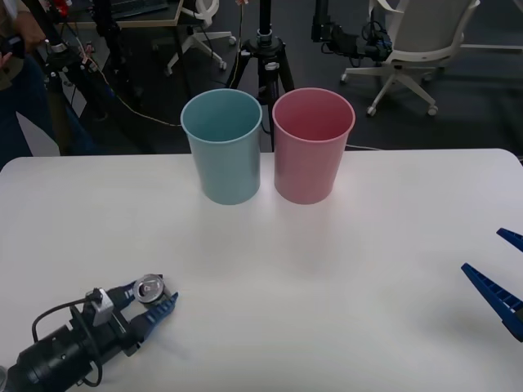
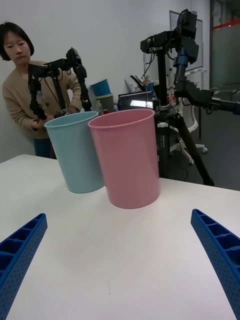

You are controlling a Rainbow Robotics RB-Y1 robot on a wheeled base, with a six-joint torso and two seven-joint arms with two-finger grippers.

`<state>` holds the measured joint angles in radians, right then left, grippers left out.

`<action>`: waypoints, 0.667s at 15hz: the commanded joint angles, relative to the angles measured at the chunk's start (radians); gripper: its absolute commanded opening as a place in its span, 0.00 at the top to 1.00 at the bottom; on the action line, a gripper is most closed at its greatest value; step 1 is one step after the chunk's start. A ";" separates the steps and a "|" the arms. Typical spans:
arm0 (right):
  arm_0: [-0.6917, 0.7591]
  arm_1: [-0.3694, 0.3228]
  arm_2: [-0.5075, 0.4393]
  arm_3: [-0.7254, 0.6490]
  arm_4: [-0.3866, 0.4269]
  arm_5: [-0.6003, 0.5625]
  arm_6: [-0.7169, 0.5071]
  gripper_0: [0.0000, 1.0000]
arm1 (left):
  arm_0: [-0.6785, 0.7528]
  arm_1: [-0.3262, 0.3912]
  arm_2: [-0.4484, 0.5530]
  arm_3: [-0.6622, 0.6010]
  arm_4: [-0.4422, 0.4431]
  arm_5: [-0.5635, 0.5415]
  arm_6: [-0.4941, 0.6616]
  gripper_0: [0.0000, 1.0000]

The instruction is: Grasp the object on the table and drop it into the matching bin: aluminum can to the light blue bin, PET bottle to the pink bin.

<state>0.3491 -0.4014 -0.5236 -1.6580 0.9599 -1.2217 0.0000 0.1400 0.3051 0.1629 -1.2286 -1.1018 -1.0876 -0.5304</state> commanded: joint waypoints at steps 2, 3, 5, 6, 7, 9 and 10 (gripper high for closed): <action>0.000 0.000 0.000 0.000 0.000 0.000 0.000 0.00 | 0.000 0.000 0.003 0.000 0.000 -0.002 0.015 1.00; 0.000 0.000 0.000 0.000 0.000 0.000 0.000 0.00 | 0.001 -0.001 0.003 -0.002 0.000 -0.003 0.020 1.00; 0.000 0.000 0.000 0.000 0.000 0.000 0.000 0.00 | 0.001 0.003 0.006 -0.015 0.002 -0.003 0.033 1.00; 0.000 0.000 0.000 0.000 0.000 0.000 0.000 0.00 | 0.003 0.005 0.014 -0.028 0.002 -0.003 0.041 1.00; 0.000 0.000 0.000 0.000 0.000 0.000 0.000 0.00 | 0.004 0.014 0.023 -0.048 0.002 -0.002 0.055 1.00; 0.000 0.000 0.000 0.000 0.000 0.000 0.000 0.00 | 0.015 0.046 0.033 -0.080 0.007 0.015 0.078 1.00; 0.000 0.000 0.000 0.000 0.000 0.000 0.000 0.00 | 0.017 0.058 0.033 -0.091 0.013 0.018 0.102 1.00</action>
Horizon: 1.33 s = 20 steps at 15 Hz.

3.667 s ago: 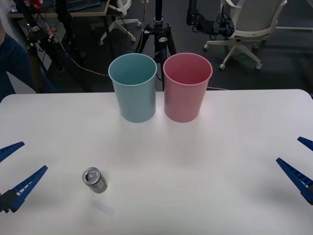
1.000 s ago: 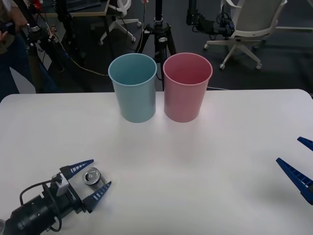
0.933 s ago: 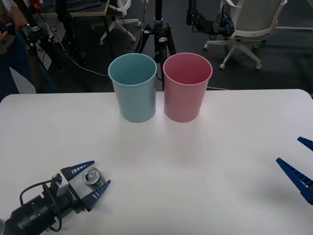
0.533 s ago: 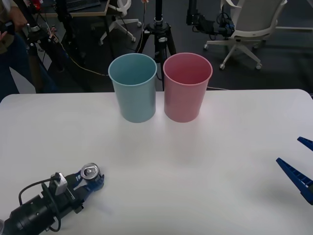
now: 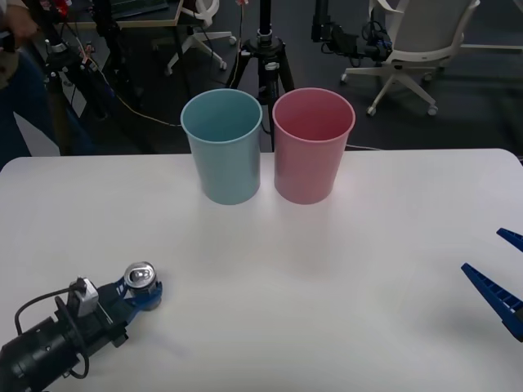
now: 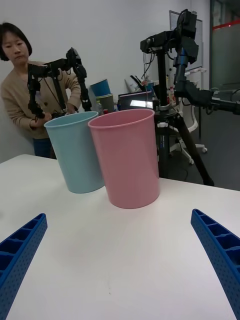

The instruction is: Grasp the object on the table and drop it into the matching bin: aluminum can to the light blue bin, PET bottle to the pink bin.

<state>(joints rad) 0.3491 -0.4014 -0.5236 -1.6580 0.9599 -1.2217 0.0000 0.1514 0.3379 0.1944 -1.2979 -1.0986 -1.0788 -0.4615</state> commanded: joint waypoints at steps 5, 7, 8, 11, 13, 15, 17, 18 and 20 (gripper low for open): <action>0.000 0.000 0.000 0.000 0.000 0.000 0.000 0.00 | 0.057 0.102 0.010 -0.195 0.083 0.028 0.159 1.00; 0.000 0.000 0.000 0.000 0.000 0.000 0.000 0.00 | 0.089 0.136 0.011 -0.277 0.106 0.083 0.165 1.00; 0.000 0.000 0.000 0.000 0.000 0.000 0.000 0.00 | 0.109 0.156 0.010 -0.333 0.129 0.117 0.170 1.00; 0.000 0.000 0.000 0.000 0.000 0.000 0.000 0.00 | 0.146 0.234 -0.019 -0.437 0.223 0.195 0.192 1.00; 0.000 0.000 0.000 0.000 0.000 0.000 0.000 0.00 | 0.148 0.289 -0.036 -0.486 0.269 0.253 0.211 1.00; 0.000 0.000 0.000 0.000 0.000 0.000 0.000 0.00 | 0.142 0.349 -0.039 -0.541 0.290 0.292 0.282 1.00; 0.000 0.000 0.000 0.000 0.000 0.000 0.000 0.00 | 0.114 0.409 -0.038 -0.583 0.298 0.303 0.391 1.00; 0.000 0.000 0.000 0.000 0.000 0.000 0.000 0.00 | 0.091 0.431 -0.035 -0.583 0.298 0.307 0.420 1.00; 0.000 0.000 0.000 0.000 0.000 0.000 0.000 0.00 | 0.031 0.475 -0.035 -0.584 0.298 0.321 0.472 0.99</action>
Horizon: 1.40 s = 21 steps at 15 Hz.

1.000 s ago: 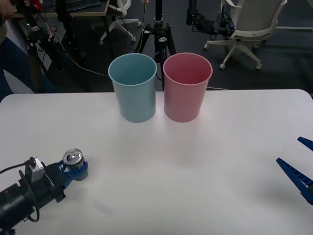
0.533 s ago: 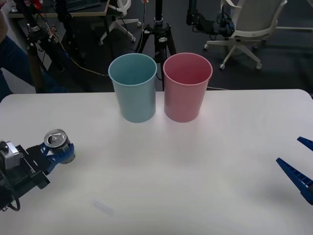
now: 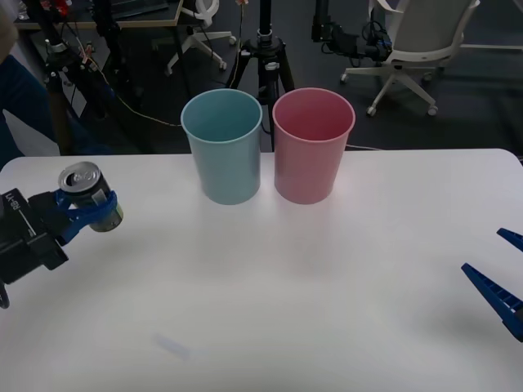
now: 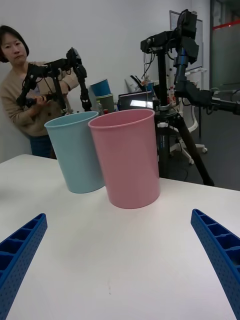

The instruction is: Grasp the object on the table and drop it into the matching bin: aluminum can to the light blue bin, PET bottle to the pink bin.

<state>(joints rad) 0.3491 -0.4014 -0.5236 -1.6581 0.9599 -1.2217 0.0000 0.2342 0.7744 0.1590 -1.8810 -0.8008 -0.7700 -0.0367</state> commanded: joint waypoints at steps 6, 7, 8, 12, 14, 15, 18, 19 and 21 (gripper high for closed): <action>0.000 0.000 0.000 0.000 0.000 0.000 0.000 0.00 | -0.260 0.120 -0.026 0.011 -0.112 0.047 0.278 0.99; 0.000 0.000 0.000 0.000 0.000 0.000 0.000 0.00 | -0.317 0.118 -0.056 0.031 -0.133 0.057 0.322 0.97; 0.000 0.000 0.000 0.000 0.000 0.000 0.000 0.00 | -0.375 0.120 -0.087 0.062 -0.152 0.060 0.351 0.95; 0.000 0.000 0.000 0.000 0.000 0.000 0.000 0.00 | -0.645 0.117 -0.259 0.270 -0.133 0.097 0.353 0.94; 0.000 0.000 0.000 0.000 0.000 0.000 0.000 0.00 | -0.754 0.095 -0.326 0.375 -0.130 0.129 0.345 0.94; 0.000 0.000 0.000 0.000 0.000 0.000 0.000 0.00 | -0.806 0.060 -0.345 0.438 -0.143 0.132 0.342 0.94; 0.000 0.000 0.000 0.000 0.000 0.000 0.000 0.00 | -0.918 -0.063 -0.345 0.594 -0.248 0.132 0.334 0.94; 0.000 0.000 0.000 0.000 0.000 0.000 0.000 0.00 | -0.949 -0.103 -0.345 0.645 -0.276 0.132 0.327 0.94; 0.000 0.000 0.000 0.000 0.000 0.000 0.000 0.00 | -0.981 -0.153 -0.345 0.706 -0.322 0.141 0.319 0.94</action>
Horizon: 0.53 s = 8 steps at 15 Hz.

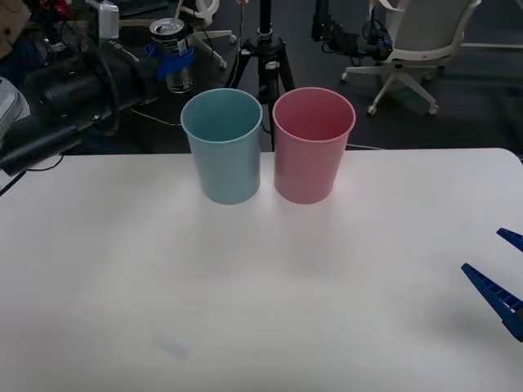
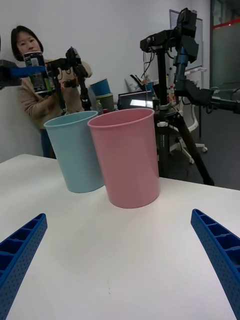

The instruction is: Grasp the object on the table and drop it into the matching bin: aluminum can to the light blue bin, PET bottle to the pink bin.

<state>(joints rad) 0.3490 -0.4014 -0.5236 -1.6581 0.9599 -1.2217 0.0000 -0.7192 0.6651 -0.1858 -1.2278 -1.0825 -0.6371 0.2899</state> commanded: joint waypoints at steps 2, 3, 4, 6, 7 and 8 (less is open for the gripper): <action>0.000 0.000 0.000 0.000 0.000 0.000 0.000 0.00 | -0.039 -0.085 0.000 0.079 -0.094 0.030 -0.012 0.94; 0.000 0.000 0.000 0.000 0.000 0.000 0.000 0.00 | -0.039 -0.099 0.000 0.079 -0.111 0.037 -0.011 0.94; 0.000 0.000 0.000 0.000 0.000 0.000 0.000 0.00 | -0.039 -0.119 0.000 0.083 -0.135 0.047 -0.005 0.94; 0.000 0.000 0.000 0.000 0.000 0.000 0.000 0.00 | -0.039 -0.145 0.000 0.087 -0.163 0.066 -0.001 0.94; 0.000 0.000 0.000 0.000 0.000 0.000 0.000 0.00 | -0.039 -0.157 0.000 0.090 -0.171 0.071 0.000 0.94; 0.000 0.000 0.000 0.000 0.000 0.000 0.000 0.00 | -0.039 -0.170 0.000 0.097 -0.171 0.073 0.003 0.94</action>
<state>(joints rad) 0.3491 -0.4014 -0.5236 -1.6581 0.9599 -1.2217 0.0000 -0.7579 0.5044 -0.1857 -1.1356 -1.2521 -0.5660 0.2909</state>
